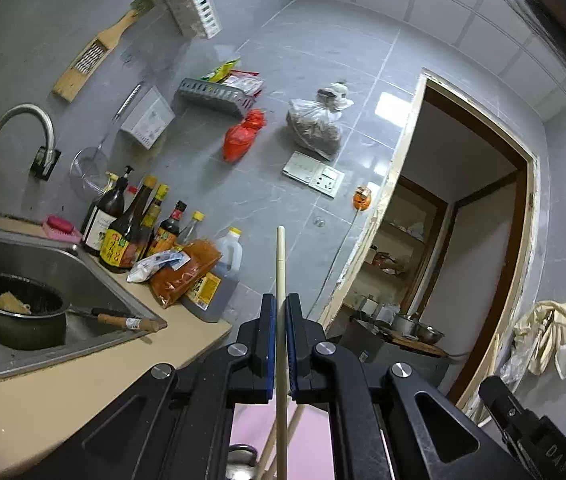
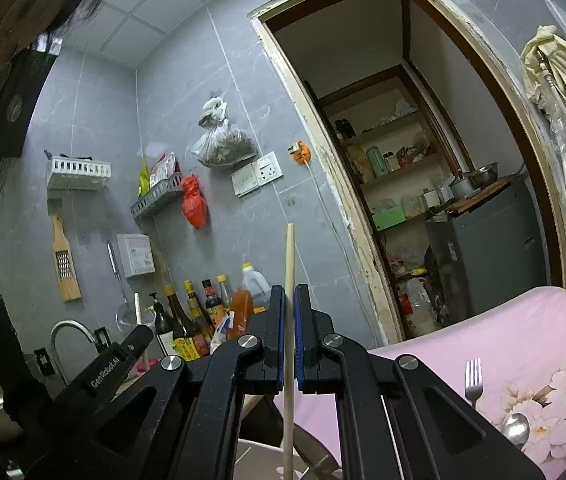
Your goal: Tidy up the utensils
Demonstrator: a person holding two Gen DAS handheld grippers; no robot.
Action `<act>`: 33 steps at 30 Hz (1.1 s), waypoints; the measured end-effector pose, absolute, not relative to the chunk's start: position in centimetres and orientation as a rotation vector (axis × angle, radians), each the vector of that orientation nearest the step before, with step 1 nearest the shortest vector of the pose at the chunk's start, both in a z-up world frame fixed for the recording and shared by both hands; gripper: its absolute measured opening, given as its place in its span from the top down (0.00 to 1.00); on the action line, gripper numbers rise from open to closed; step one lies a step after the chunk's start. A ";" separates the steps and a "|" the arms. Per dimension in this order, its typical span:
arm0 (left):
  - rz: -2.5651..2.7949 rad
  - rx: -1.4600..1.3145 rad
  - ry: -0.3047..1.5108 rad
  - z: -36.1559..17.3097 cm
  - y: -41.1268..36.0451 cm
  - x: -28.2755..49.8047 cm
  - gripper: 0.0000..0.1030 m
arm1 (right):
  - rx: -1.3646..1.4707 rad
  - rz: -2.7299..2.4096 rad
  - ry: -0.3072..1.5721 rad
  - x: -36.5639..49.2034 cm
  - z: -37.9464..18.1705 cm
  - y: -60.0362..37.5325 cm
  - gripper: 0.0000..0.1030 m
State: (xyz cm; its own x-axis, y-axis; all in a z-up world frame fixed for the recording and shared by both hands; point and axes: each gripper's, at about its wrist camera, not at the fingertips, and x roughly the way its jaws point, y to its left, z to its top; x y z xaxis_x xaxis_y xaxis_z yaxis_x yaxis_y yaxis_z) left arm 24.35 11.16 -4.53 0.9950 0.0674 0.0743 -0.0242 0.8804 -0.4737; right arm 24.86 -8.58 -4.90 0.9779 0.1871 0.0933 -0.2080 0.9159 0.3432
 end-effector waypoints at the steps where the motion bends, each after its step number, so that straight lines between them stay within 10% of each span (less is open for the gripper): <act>1: 0.051 -0.502 -0.094 -4.6 11.4 24.3 0.95 | 0.351 0.200 -0.058 24.8 -4.9 -8.5 0.96; 33: -0.041 -0.274 0.041 -5.2 7.7 21.9 0.94 | 0.193 0.251 0.164 23.3 -5.4 -8.5 0.96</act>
